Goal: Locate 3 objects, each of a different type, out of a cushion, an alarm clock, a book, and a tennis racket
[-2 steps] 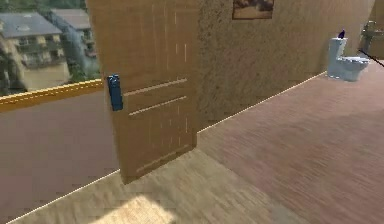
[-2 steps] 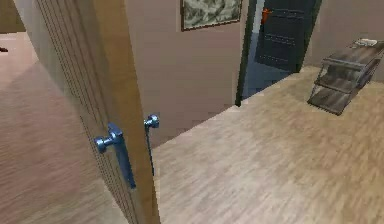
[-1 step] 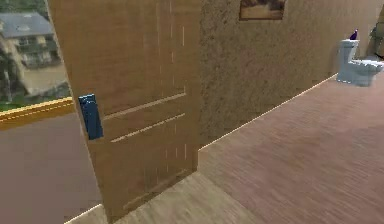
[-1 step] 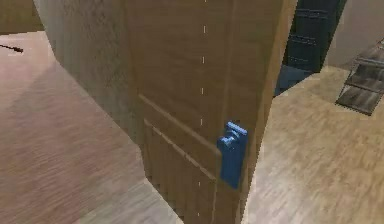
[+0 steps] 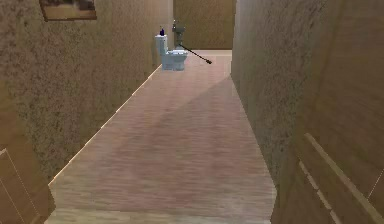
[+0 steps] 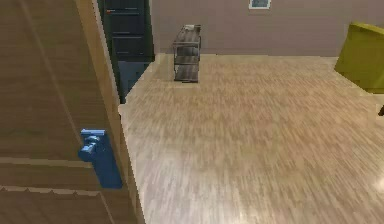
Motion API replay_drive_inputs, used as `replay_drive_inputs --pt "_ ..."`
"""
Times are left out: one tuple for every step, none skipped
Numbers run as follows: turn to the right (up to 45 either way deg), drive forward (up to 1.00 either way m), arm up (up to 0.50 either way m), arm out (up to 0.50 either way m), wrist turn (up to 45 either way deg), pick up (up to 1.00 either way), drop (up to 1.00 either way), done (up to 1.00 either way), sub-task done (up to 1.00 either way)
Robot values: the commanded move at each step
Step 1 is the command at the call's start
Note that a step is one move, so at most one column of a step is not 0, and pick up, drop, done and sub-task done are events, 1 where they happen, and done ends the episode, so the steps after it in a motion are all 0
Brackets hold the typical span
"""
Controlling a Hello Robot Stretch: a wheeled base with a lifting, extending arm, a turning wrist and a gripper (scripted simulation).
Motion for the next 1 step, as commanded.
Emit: replay_drive_inputs --pt "6.0 0.00 0.00 0.00 0.0 0.00 0.00 0.00 0.00"
